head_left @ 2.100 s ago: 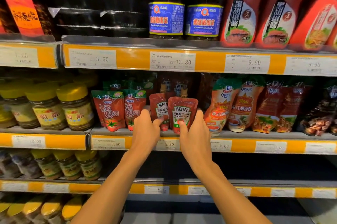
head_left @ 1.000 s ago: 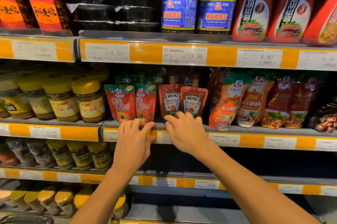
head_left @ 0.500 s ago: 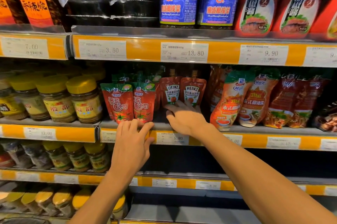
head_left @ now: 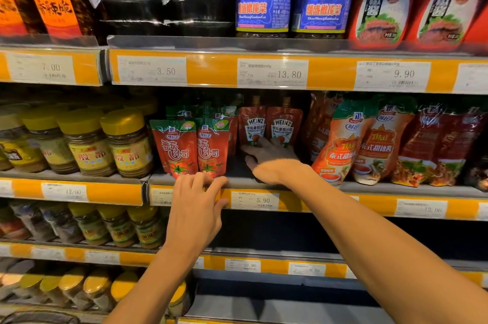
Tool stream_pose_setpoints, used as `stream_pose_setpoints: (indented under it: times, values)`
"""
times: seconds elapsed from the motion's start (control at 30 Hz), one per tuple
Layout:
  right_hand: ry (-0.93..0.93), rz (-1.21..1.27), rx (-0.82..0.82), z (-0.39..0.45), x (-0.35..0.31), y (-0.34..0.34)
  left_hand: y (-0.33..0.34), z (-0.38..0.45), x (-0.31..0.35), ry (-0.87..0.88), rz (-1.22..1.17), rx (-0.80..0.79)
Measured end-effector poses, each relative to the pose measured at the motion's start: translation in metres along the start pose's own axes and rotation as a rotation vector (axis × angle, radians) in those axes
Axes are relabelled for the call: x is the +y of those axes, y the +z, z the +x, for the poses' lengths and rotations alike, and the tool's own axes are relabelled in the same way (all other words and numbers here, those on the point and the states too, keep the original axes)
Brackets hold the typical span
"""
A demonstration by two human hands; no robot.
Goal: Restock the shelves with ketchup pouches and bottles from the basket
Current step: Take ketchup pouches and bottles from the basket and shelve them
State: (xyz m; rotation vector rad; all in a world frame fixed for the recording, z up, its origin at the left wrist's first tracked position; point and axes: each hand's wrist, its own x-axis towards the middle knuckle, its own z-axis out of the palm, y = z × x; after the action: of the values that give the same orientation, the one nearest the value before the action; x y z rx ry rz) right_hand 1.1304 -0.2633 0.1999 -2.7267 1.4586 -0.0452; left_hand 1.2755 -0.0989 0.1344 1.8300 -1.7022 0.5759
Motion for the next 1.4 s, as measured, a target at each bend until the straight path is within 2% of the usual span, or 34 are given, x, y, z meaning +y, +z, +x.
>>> stream_pose_setpoints:
  times: [0.2,0.33,0.47,0.63,0.73,0.93,1.03,1.13,1.4]
  values:
    - [0.017,-0.013,0.024,0.007,0.002,0.001,-0.001,0.0,0.001,-0.013,0.007,-0.016]
    - [0.017,0.065,0.034,-0.001,-0.001,-0.003,-0.004,0.001,0.004,-0.026,0.009,-0.031]
    - [-0.015,0.192,0.157,-0.04,-0.004,-0.011,-0.014,0.006,0.01,-0.057,-0.005,-0.076]
    - [-0.003,0.302,0.351,-0.127,0.0,-0.02,-0.035,0.007,0.046,-0.131,-0.26,-0.076]
    - [0.069,0.385,0.39,-0.189,0.015,-0.015,-0.046,-0.003,0.09,-0.105,-0.445,-0.164]
    - [0.423,0.45,0.419,-0.334,0.091,0.015,-0.041,-0.032,0.202,0.058,-0.665,-0.446]
    - [0.681,0.443,0.502,-0.422,0.132,0.03,-0.038,-0.049,0.283,0.21,-0.788,-0.538]
    - [0.933,0.382,0.511,-0.51,0.161,0.038,-0.04,-0.074,0.373,0.371,-0.871,-0.631]
    - [1.43,0.293,0.572,-0.71,0.198,0.068,-0.052,-0.179,0.587,0.794,-0.993,-0.831]
